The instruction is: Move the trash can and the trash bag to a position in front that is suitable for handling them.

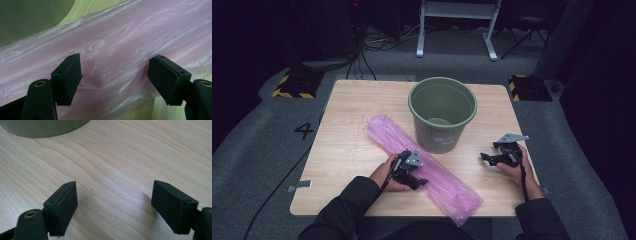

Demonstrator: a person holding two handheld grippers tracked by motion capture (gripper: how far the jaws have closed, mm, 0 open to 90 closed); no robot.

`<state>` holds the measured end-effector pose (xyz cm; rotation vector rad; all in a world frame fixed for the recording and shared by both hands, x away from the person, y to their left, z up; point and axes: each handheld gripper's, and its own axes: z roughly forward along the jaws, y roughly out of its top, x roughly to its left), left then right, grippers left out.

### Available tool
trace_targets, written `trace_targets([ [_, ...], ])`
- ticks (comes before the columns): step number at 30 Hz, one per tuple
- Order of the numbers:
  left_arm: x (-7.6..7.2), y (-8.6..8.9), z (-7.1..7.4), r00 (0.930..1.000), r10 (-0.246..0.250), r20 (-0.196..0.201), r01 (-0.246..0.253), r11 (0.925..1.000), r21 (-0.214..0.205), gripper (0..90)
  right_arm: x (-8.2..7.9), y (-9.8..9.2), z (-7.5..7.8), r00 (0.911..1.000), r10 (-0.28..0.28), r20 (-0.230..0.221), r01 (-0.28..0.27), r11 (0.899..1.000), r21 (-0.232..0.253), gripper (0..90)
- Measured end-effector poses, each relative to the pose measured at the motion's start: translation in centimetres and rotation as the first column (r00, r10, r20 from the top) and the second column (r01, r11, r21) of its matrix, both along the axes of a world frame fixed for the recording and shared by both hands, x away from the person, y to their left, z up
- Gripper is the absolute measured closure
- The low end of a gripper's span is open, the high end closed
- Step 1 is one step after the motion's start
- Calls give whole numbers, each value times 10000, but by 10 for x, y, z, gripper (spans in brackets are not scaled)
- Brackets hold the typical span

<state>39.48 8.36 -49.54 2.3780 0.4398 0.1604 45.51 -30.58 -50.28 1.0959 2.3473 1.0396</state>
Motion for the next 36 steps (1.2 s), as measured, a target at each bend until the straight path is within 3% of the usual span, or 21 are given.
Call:
trace_targets([
  [4,-3,2,2,9996,92,254,-94,9999,75,202,0,0,0,10000,-2,2,2,10000,-8,211],
  [7,-9,10,12,9989,-72,467,105,9975,-702,199,0,0,0,10000,-1,4,1,10000,-8,211],
  [12,-18,15,17,9985,-273,478,306,9972,-687,174,0,0,0,10000,2,11,-2,10000,-21,211],
  [16,-24,13,10,9987,-274,435,281,9995,-152,162,0,0,0,10000,9,8,-9,10000,-15,211],
  [19,-20,9,5,9988,-234,434,235,9997,-22,165,0,0,0,10000,8,3,-8,10000,-12,211],
  [22,-20,1,2,9965,-206,809,181,9993,325,169,0,0,0,10000,9,9,-9,10000,-14,211],
  [27,-16,-7,-1,9949,-563,832,553,9984,145,160,0,0,0,10000,9,8,-9,10000,-14,211],
  [29,-15,-8,-2,9963,-504,692,501,9987,60,160,0,0,0,10000,8,2,-8,10000,-13,211],
  [32,-8,-7,-4,9980,-626,87,628,9978,-191,168,0,0,0,10000,9,4,-9,10000,-13,211],
  [36,-7,-5,-2,9976,-688,120,690,9974,-221,259,0,0,0,10000,8,3,-8,10000,-12,211],
])
